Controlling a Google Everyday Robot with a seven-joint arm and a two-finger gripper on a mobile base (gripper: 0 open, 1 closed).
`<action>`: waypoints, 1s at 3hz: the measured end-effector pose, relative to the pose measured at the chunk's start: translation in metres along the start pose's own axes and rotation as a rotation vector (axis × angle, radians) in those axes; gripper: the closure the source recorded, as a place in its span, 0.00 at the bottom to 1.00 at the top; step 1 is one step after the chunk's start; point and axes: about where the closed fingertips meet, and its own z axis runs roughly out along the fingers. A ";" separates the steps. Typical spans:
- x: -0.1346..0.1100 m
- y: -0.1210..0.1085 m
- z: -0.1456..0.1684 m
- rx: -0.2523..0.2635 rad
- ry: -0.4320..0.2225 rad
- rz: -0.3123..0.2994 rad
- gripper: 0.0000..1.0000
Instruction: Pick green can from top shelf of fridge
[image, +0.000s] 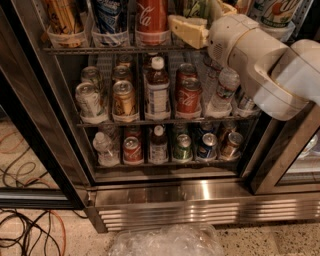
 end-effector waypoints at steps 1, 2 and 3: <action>0.000 -0.005 0.001 0.013 -0.003 -0.003 0.28; 0.001 -0.009 -0.002 0.027 0.001 -0.004 0.28; 0.001 -0.009 -0.002 0.027 0.001 -0.004 0.29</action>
Offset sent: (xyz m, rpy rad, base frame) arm 0.0024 -0.0198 -0.0031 0.0050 0.0008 -0.0509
